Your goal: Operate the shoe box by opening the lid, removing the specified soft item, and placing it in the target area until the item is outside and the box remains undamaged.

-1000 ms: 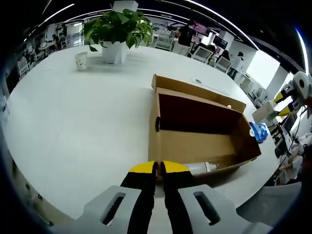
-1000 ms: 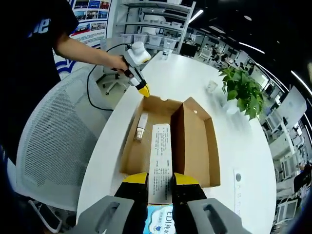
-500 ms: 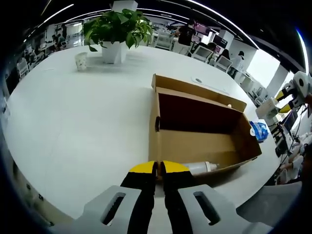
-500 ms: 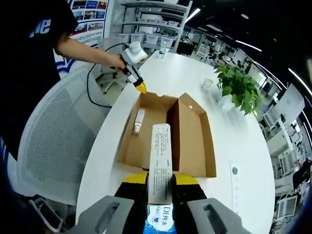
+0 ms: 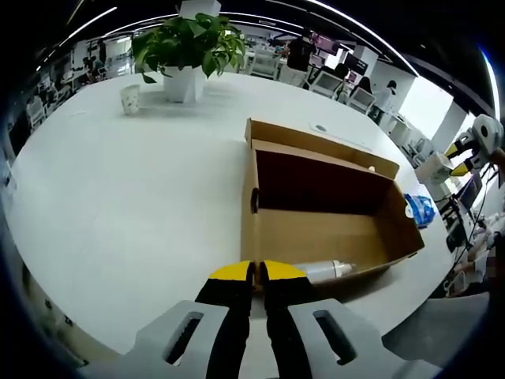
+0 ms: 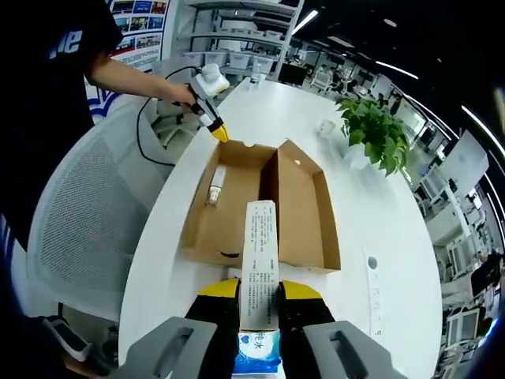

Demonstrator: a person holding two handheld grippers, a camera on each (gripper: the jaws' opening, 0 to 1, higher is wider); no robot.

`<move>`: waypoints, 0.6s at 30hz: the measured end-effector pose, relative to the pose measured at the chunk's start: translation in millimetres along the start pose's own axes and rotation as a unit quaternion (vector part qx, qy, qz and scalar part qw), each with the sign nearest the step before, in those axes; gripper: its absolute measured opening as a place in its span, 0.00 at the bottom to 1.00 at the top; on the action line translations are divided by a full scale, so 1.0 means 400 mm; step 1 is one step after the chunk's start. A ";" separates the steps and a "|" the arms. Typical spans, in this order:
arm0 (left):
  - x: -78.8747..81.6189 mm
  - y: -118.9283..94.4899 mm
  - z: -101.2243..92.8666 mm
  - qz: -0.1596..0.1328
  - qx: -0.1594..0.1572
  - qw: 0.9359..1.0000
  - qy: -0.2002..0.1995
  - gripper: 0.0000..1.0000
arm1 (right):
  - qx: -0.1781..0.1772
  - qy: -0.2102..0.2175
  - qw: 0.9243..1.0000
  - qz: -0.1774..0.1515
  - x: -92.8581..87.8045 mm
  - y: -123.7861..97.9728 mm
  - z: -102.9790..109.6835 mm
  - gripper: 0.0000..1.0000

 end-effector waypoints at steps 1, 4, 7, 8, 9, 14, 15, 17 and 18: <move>0.000 0.000 0.000 0.000 0.000 1.000 0.000 0.02 | -0.001 0.001 1.000 0.001 -0.005 -0.003 -0.001 0.14; 0.000 -0.001 -0.001 0.001 0.000 1.000 0.000 0.02 | -0.003 0.003 1.000 0.005 -0.015 -0.012 -0.003 0.14; 0.001 -0.002 -0.001 0.001 -0.001 1.000 0.000 0.02 | -0.005 0.005 1.000 0.008 -0.025 -0.020 -0.005 0.14; 0.001 -0.002 -0.001 0.001 -0.001 1.000 0.000 0.02 | -0.006 0.004 1.000 0.009 -0.028 -0.023 -0.006 0.14; 0.001 -0.002 -0.002 0.001 -0.001 1.000 0.001 0.02 | -0.007 0.005 1.000 0.011 -0.033 -0.027 -0.008 0.14; 0.002 -0.003 -0.003 0.004 -0.001 1.000 0.002 0.02 | -0.011 0.008 1.000 0.019 -0.058 -0.042 -0.016 0.14; 0.003 -0.003 -0.003 0.004 -0.001 1.000 0.003 0.02 | -0.012 0.009 1.000 0.020 -0.063 -0.045 -0.018 0.14; 0.003 -0.002 -0.003 0.005 -0.001 1.000 0.003 0.02 | -0.015 0.014 1.000 0.022 -0.076 -0.051 -0.023 0.14; 0.003 -0.002 -0.003 0.005 -0.001 1.000 0.003 0.02 | -0.017 0.018 0.999 0.023 -0.084 -0.054 -0.025 0.14</move>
Point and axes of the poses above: the point that each gripper's makers call its tool centre point, and the gripper's own axes: y roughly forward along the fingers, z roughly to its left, x roughly out of its top, the point moved 8 cm from there along -y, roughly backward along the fingers, and after that the axes turned 13 degrees about -z, right-handed, at the moved point
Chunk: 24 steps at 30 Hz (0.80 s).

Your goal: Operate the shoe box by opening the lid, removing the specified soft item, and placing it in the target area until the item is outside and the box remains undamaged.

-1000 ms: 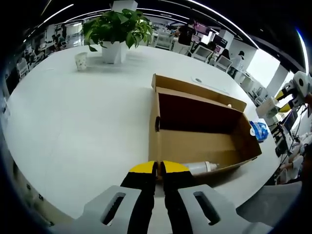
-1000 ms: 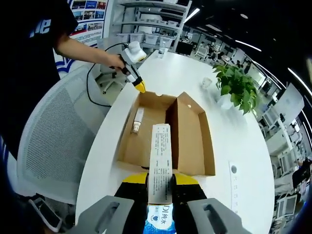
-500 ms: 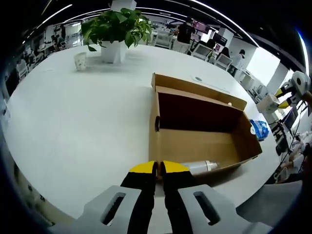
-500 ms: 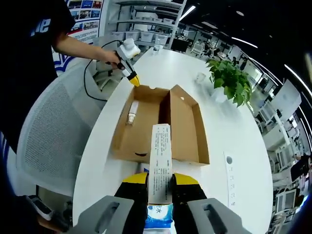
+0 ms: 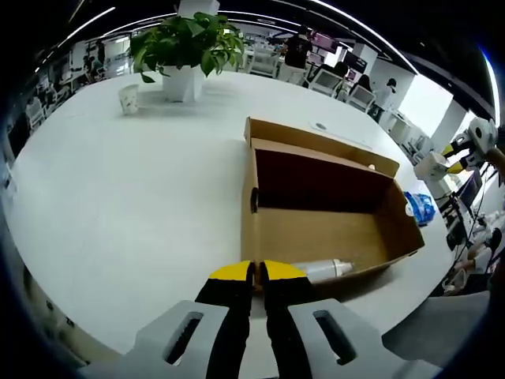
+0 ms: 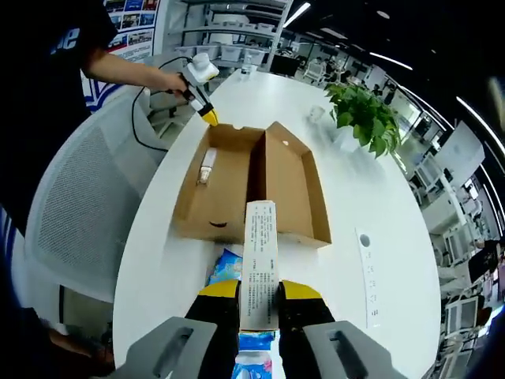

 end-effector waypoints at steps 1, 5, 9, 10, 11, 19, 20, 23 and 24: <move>0.000 0.000 0.000 0.000 0.000 1.000 -0.001 0.02 | -0.001 0.002 1.000 0.001 -0.006 -0.002 -0.002 0.14; 0.000 0.001 0.000 0.000 0.000 1.000 0.000 0.02 | -0.005 0.011 1.000 0.008 -0.036 -0.008 -0.010 0.14; -0.001 0.002 0.001 -0.001 -0.003 1.000 0.003 0.02 | -0.009 0.022 1.000 0.014 -0.065 -0.011 -0.016 0.14; -0.001 0.002 0.001 -0.001 -0.003 1.000 0.004 0.02 | -0.010 0.025 1.000 0.015 -0.075 -0.011 -0.017 0.14; -0.001 0.002 0.001 -0.001 -0.003 1.000 0.004 0.02 | -0.010 0.028 0.999 0.017 -0.082 -0.012 -0.019 0.14; 0.000 0.006 0.002 0.003 -0.003 1.000 0.005 0.02 | -0.015 0.043 0.998 0.032 -0.136 -0.021 -0.033 0.14; 0.000 0.006 0.002 0.003 -0.004 1.000 0.005 0.02 | -0.015 0.043 0.998 0.033 -0.141 -0.023 -0.035 0.14; 0.001 0.007 0.003 0.005 -0.006 1.000 0.007 0.02 | -0.019 0.049 0.998 0.038 -0.161 -0.031 -0.046 0.14; 0.001 0.007 0.003 0.006 -0.006 1.000 0.006 0.02 | -0.020 0.052 0.998 0.040 -0.167 -0.033 -0.048 0.14</move>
Point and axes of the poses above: the point that each gripper's makers call its tool centre point, and the gripper's own axes: y roughly forward along the fingers, z roughly to its left, x roughly out of its top, the point moved 8 cm from there along -y, roughly backward along the fingers, and after that the axes turned 13 degrees about -z, right-handed, at the moved point
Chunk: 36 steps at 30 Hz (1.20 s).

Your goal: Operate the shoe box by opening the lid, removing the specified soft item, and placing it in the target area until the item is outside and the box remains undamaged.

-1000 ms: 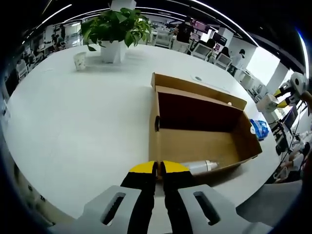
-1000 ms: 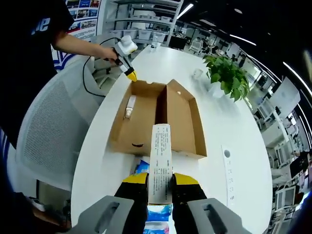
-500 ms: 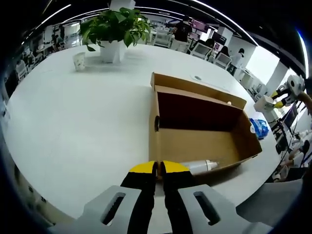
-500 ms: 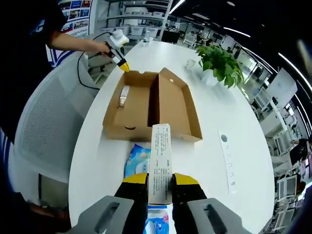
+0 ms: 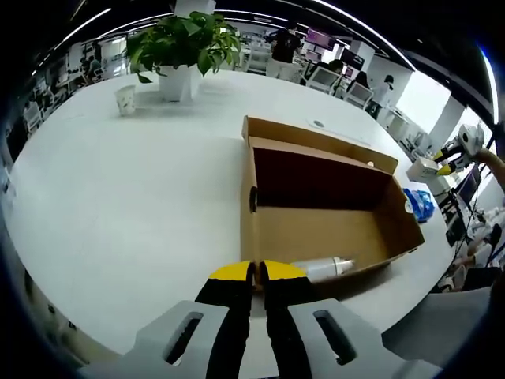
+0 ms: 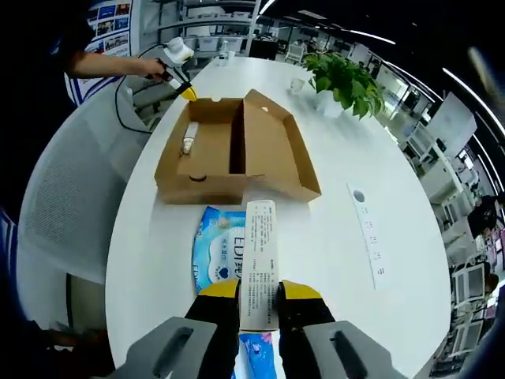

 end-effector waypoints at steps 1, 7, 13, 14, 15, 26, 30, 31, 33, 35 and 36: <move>0.000 0.000 0.000 0.000 0.000 1.000 0.000 0.02 | -0.002 0.001 1.000 0.003 -0.008 -0.002 -0.003 0.14; 0.000 0.003 0.001 0.002 -0.001 1.000 0.001 0.02 | -0.008 0.009 1.000 0.012 -0.049 -0.010 -0.030 0.14; 0.003 0.004 0.000 0.009 -0.002 1.000 0.007 0.02 | -0.013 0.012 1.000 0.021 -0.082 -0.011 -0.052 0.14; 0.003 0.004 0.000 0.010 -0.001 1.000 0.007 0.02 | -0.013 0.013 1.000 0.022 -0.087 -0.010 -0.057 0.14; 0.003 0.004 0.000 0.010 -0.001 1.000 0.007 0.02 | -0.014 0.012 1.000 0.023 -0.092 -0.010 -0.061 0.14; 0.002 0.004 0.000 0.013 0.002 1.000 0.006 0.02 | -0.016 0.017 0.999 0.041 -0.151 0.003 -0.089 0.14; 0.002 0.003 0.000 0.012 0.002 1.000 0.007 0.02 | -0.015 0.019 0.998 0.050 -0.172 0.007 -0.091 0.14; 0.002 0.003 0.000 0.012 0.002 1.000 0.006 0.02 | -0.015 0.019 0.998 0.053 -0.181 0.009 -0.094 0.14; 0.002 0.003 0.000 0.012 0.003 1.000 0.006 0.02 | -0.014 0.020 0.998 0.056 -0.190 0.012 -0.095 0.14; 0.002 0.003 -0.001 0.014 0.003 1.000 0.006 0.02 | -0.011 0.022 0.998 0.056 -0.200 0.016 -0.097 0.14; 0.002 0.003 -0.001 0.014 0.003 1.000 0.007 0.02 | -0.011 0.022 0.998 0.057 -0.204 0.018 -0.098 0.14</move>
Point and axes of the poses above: the point that each gripper's makers call its tool centre point, and the gripper's own axes: y roughly forward along the fingers, z roughly to its left, x roughly out of its top, the point moved 8 cm from there along -y, roughly backward along the fingers, and after that the axes turned 13 degrees about -z, right-handed, at the moved point
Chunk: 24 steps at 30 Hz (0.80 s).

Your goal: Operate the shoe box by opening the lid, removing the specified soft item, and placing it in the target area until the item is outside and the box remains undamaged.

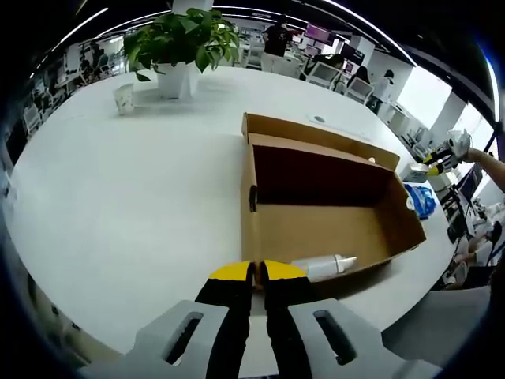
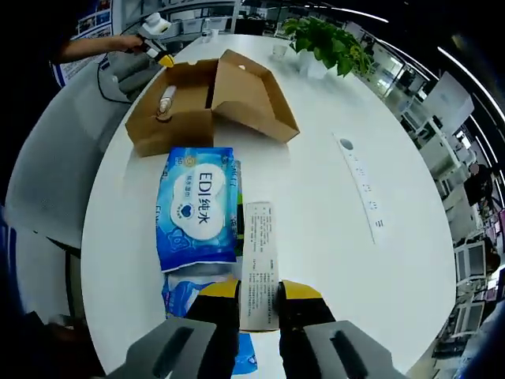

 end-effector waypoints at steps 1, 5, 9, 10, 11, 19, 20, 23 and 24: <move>0.000 0.000 0.000 0.001 0.000 1.000 0.000 0.02 | 0.000 -0.001 1.000 0.002 -0.002 0.002 0.001 0.14; 0.000 0.001 0.000 0.002 0.002 1.000 0.001 0.02 | 0.003 -0.004 1.000 0.008 -0.020 0.013 -0.005 0.14; 0.000 0.002 -0.002 0.003 0.004 1.000 0.002 0.02 | 0.004 -0.003 1.000 0.012 -0.031 0.021 -0.006 0.14; 0.001 0.002 -0.002 0.004 0.004 1.000 0.002 0.02 | 0.005 -0.004 1.000 0.014 -0.036 0.022 -0.008 0.14; 0.001 0.002 -0.002 0.004 0.005 1.000 0.002 0.02 | 0.005 -0.004 1.000 0.015 -0.037 0.023 -0.007 0.14; 0.000 0.005 -0.004 0.010 0.008 1.000 0.005 0.02 | 0.011 -0.007 0.999 0.031 -0.064 0.027 -0.008 0.14; 0.000 0.005 -0.004 0.011 0.008 1.000 0.006 0.02 | 0.012 -0.012 0.999 0.036 -0.067 0.027 -0.005 0.14; 0.000 0.005 -0.006 0.013 0.008 1.000 0.008 0.02 | 0.015 -0.012 0.999 0.043 -0.076 0.026 -0.001 0.14; 0.000 0.006 -0.005 0.014 0.008 1.000 0.009 0.02 | 0.015 -0.012 0.999 0.043 -0.078 0.025 0.001 0.14</move>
Point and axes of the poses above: the point that each gripper's makers call its tool centre point, and the gripper's own axes: y roughly forward along the fingers, z roughly to its left, x roughly out of its top, the point moved 8 cm from there along -y, roughly backward along the fingers, and after that the axes turned 13 degrees about -z, right-handed, at the moved point
